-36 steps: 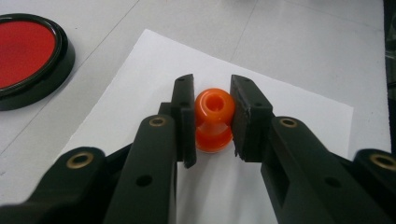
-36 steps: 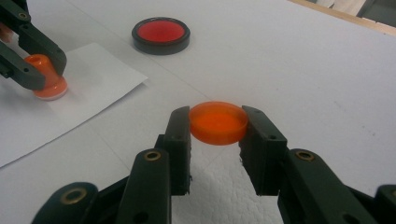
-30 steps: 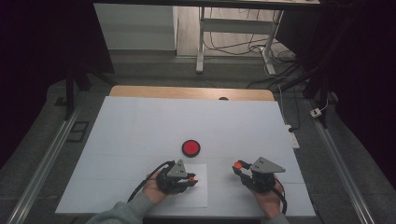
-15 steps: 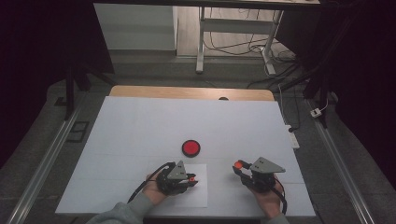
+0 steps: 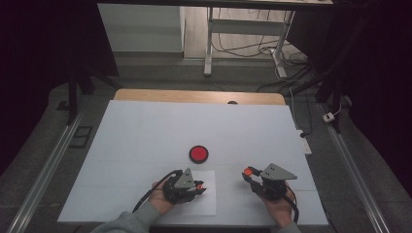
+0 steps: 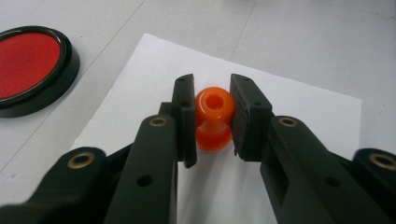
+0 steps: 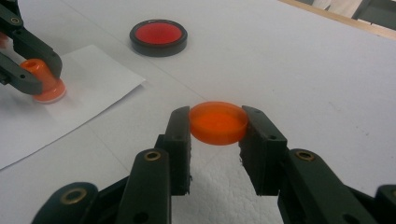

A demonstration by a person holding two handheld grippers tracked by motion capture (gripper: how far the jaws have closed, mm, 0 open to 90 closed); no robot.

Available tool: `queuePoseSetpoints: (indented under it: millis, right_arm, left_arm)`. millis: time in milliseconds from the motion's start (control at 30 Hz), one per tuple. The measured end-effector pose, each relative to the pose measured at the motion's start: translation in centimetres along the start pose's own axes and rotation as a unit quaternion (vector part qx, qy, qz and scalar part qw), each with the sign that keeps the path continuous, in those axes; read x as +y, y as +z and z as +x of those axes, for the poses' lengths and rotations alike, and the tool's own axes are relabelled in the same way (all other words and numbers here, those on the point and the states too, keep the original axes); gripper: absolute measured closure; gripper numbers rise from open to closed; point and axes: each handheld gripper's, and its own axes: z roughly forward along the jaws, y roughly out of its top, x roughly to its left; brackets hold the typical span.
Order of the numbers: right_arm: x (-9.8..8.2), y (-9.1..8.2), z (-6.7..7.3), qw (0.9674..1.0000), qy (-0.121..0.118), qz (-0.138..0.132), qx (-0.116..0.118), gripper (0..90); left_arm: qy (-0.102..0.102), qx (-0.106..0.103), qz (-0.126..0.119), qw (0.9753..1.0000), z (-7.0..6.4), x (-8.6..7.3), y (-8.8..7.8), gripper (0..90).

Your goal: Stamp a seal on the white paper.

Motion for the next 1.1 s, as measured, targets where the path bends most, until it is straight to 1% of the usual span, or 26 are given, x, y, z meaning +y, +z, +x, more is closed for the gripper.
queuePoseSetpoints:
  millis: [100, 400, 633, 800, 867, 900, 933, 967, 1000, 1100]
  right_arm:
    - [0.0, 0.0, 0.0, 1.0000, 0.000, -0.003, 0.001, 64.2]
    - [0.1, -0.1, 0.1, 1.0000, -0.001, -0.002, 0.000, 64.2]
    - [0.1, -0.2, 0.1, 1.0000, 0.001, -0.004, -0.001, 64.2]
    - [0.1, -0.1, 0.1, 1.0000, 0.002, -0.005, 0.000, 64.1]
    - [0.1, -0.2, 0.1, 0.9999, 0.008, -0.009, 0.003, 64.2]
    - [0.2, -0.2, 0.0, 0.9998, 0.013, -0.011, 0.008, 64.2]
    - [0.2, -0.2, 0.0, 0.9998, 0.013, -0.013, 0.009, 64.2]
    - [0.2, -0.3, 0.0, 0.9998, 0.012, -0.014, 0.008, 64.2]
    - [0.2, -0.3, 0.1, 0.9998, 0.013, -0.014, 0.009, 64.2]
    - [0.2, -0.3, 0.0, 0.9997, 0.015, -0.016, 0.010, 64.2]
  left_arm:
    - [-0.003, -0.001, -0.001, 1.0000, 0.0, 0.0, 0.0, 73.0]
    - [-0.001, -0.002, -0.001, 1.0000, 0.1, 0.0, 0.0, 73.1]
    - [-0.002, -0.002, -0.005, 1.0000, 0.0, -0.2, 0.0, 73.1]
    - [-0.002, -0.001, -0.003, 1.0000, 0.0, -0.1, 0.0, 73.0]
    - [-0.010, -0.006, 0.003, 0.9999, 0.2, 0.2, 0.0, 72.9]
    - [-0.019, -0.009, 0.000, 0.9998, 0.3, 0.2, 0.0, 72.9]
    - [-0.022, -0.007, -0.003, 0.9997, 0.4, 0.2, 0.0, 72.8]
    - [-0.026, -0.008, -0.015, 0.9995, 0.6, 0.2, -0.1, 72.8]
    - [-0.036, -0.012, -0.033, 0.9987, 0.9, 0.3, -0.5, 72.7]
    - [-0.062, -0.017, -0.082, 0.9946, 1.9, 0.8, -2.0, 72.8]
